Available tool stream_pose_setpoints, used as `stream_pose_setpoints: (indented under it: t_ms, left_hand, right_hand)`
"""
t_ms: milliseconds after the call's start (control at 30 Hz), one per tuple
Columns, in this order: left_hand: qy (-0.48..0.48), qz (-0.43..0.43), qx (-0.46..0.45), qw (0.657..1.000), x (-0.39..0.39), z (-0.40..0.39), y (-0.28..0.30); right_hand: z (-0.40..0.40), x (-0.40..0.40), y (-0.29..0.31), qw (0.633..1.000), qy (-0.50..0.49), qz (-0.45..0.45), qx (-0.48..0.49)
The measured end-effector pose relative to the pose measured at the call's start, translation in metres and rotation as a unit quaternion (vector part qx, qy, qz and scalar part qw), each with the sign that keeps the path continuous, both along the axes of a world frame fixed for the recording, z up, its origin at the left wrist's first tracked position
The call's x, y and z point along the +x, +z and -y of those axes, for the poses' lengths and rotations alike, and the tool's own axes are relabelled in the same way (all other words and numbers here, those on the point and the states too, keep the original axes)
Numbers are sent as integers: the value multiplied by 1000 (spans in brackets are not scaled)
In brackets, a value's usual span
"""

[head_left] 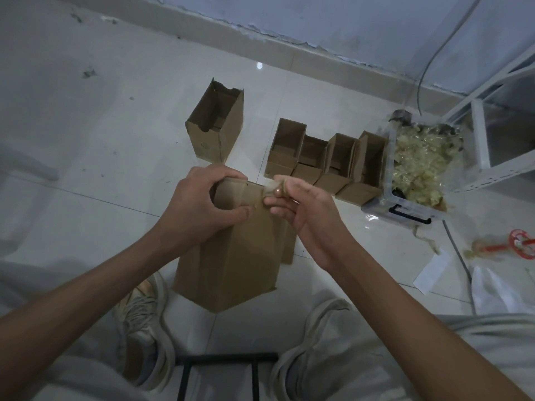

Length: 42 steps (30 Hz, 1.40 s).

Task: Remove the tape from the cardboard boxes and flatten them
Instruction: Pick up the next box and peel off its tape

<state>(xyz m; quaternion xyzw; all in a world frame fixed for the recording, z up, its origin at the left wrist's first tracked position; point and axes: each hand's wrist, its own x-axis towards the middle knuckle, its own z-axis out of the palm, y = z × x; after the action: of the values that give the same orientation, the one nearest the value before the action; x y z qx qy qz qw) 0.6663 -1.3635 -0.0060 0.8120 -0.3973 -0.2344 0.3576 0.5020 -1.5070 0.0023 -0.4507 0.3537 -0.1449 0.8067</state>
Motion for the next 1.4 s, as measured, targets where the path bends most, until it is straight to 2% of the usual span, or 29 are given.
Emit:
stream_pose_setpoints:
  t_ms: [233,333,400,467,533,600,733,833,967,1167,1300,1400]
  left_hand:
    - [8,-9,1,1000,-1,2,-4]
    - [8,-10,4,1000,-1,1,-4]
    - [2,-9,1,1000,-1,1,-5]
    - [-4,0,1,1000,-1,0,-5]
    - [-6,14,5,1000,0,0,-6]
    - [-4,12,14,1000,-1,0,-4]
    - [19,-33,4,999,-3,-1,-5]
    - [38,-57,-10,998,0,0,-2]
    - [11,-13,1,1000,2,2,-3]
    - [23,1,-30,999,7,3,-5]
    - [-12,44,-36,998,7,4,-9]
    - [-16,61,-19,998,3,9,-13]
  right_hand:
    - [-5,2,-1,1000,4,6,15]
    - [0,1,3,992,13,52,116]
    - [1,0,1,992,38,47,108]
    - [-4,1,-5,997,60,-32,-23]
    - [-10,3,-12,974,26,-117,-190]
    - [-16,5,-16,946,-20,-125,-298]
    - [-33,5,-24,894,-69,-122,-426]
    - [-37,7,-24,880,-34,-96,-464]
    - [-38,9,-20,885,-13,-101,-454]
    - [-44,1,0,940,10,-19,-342]
    - [-45,-2,0,930,35,-67,-361]
    - [-39,-3,1,947,45,-107,-300]
